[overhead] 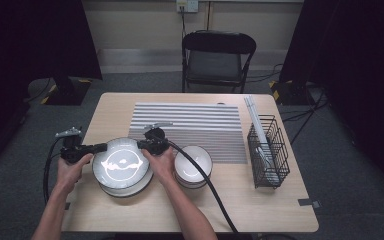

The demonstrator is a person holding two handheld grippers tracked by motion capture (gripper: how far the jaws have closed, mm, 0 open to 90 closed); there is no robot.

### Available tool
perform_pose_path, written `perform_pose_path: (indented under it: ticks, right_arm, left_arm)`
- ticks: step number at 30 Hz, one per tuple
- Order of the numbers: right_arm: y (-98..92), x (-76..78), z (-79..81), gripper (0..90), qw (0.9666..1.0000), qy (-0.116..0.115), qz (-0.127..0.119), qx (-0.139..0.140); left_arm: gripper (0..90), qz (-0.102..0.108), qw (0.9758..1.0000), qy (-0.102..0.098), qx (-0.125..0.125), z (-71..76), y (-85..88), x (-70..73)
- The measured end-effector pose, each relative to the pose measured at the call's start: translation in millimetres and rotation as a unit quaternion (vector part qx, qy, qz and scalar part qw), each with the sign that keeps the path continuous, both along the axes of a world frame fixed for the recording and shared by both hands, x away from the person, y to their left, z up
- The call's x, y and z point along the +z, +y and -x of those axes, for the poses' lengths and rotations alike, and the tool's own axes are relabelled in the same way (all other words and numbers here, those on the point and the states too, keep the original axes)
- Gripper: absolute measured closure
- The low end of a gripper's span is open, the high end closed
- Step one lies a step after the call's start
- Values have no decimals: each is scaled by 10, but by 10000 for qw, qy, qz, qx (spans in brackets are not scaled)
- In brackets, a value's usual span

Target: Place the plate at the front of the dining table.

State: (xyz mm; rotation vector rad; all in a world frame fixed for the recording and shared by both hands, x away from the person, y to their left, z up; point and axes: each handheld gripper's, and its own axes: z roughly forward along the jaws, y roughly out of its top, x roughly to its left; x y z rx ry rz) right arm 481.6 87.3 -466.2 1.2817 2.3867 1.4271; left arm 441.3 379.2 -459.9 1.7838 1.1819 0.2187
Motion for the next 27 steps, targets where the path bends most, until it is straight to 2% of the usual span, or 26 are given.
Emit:
perform_pose_path:
  ticks: [1, 5, 7, 9, 11, 15, 19, 20, 22, 24, 27]
  right_arm:
    - [4, 14, -4, 823, 10000, -58, 41, 6]
    - [3, 35, -15, 821, 9999, -98, 75, 0]
    - [-4, 22, -16, 822, 9999, -91, 54, 1]
    - [-13, 8, -16, 819, 10000, -94, 7, -7]
    - [-11, -26, -18, 778, 10000, 63, -25, -13]
    - [-2, -55, 3, 768, 10000, 81, -33, 3]
    - [-17, -71, 4, 784, 9998, 121, -139, -8]
    - [-23, -73, -2, 793, 9998, 131, -166, 9]
    - [-36, -79, -6, 803, 9996, 156, -249, 16]
    - [-40, -81, -7, 806, 9995, 152, -264, 29]
    - [-44, -81, -11, 809, 9995, 155, -277, 39]
  left_arm:
    - [857, -29, 10000, -30, -6, -1, -1, 5]
    - [857, 67, 9999, -80, -26, -13, -2, 4]
    - [859, -47, 9999, -111, -35, -17, -14, 19]
    - [859, -71, 9999, -118, -13, -12, -27, 23]
    - [859, -61, 9999, -124, -23, -13, -23, 20]
    - [858, -47, 9999, -117, -26, -11, -22, 14]
    - [856, -20, 9999, -95, -32, -12, -17, 7]
    - [851, -77, 10000, -38, -19, -10, -23, 7]
    - [818, -99, 9999, -54, 36, -5, -23, 8]
    - [767, -22, 10000, -30, 20, 13, -16, 14]
    - [771, -147, 9999, -7, 15, 62, -7, 34]
